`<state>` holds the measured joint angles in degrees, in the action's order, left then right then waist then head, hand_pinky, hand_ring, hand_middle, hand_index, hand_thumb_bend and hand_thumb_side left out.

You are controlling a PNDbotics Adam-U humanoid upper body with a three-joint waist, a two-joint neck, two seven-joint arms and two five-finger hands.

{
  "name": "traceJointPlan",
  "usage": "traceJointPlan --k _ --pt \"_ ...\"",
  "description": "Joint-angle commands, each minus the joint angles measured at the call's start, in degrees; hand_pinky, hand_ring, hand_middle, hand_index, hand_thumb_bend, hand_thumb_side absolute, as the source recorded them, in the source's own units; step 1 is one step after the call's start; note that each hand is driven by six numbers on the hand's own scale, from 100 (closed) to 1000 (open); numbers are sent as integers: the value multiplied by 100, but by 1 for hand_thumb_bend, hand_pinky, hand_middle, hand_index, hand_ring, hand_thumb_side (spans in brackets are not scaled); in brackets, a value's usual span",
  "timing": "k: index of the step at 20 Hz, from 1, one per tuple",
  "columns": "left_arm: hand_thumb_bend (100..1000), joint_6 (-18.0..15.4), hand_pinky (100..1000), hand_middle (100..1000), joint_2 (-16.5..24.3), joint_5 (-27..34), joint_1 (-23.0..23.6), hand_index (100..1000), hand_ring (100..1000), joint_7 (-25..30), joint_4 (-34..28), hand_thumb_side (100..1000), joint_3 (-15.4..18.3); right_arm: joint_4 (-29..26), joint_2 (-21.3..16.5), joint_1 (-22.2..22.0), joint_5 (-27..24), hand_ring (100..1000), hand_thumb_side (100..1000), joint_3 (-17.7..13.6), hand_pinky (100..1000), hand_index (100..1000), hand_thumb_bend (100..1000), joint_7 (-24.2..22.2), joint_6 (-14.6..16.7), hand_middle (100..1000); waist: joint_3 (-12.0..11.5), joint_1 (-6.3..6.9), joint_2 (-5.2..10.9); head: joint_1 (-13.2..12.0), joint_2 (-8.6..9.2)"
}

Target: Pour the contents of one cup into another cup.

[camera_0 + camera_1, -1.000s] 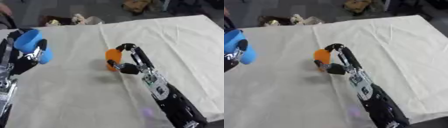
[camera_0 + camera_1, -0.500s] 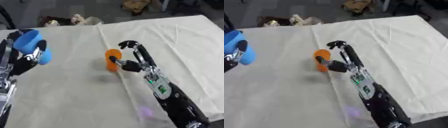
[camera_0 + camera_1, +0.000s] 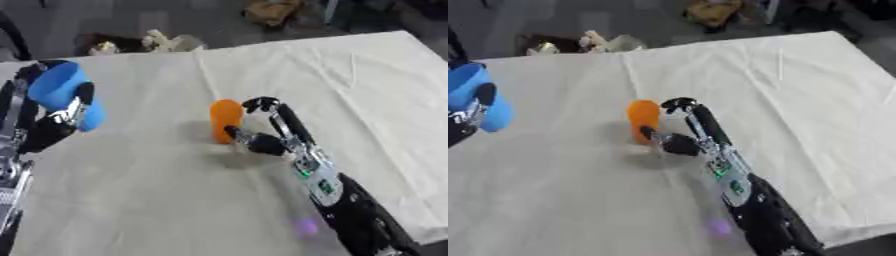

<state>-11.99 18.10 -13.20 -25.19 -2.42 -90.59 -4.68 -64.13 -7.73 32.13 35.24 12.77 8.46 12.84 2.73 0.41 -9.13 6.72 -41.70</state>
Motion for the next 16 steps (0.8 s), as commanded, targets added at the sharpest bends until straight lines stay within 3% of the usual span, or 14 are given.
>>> traceJointPlan --k 1,16 --pt "100 -13 219 127 56 36 -77 704 100 26 -66 510 40 30 50 167 126 876 652 13 821 768 527 -34 51 621 -20 9 94 26 45" --pt "100 -44 221 128 22 60 -92 705 100 86 -71 510 20 691 507 590 560 857 610 35 808 720 508 95 145 589 -105 37 111 67 49"
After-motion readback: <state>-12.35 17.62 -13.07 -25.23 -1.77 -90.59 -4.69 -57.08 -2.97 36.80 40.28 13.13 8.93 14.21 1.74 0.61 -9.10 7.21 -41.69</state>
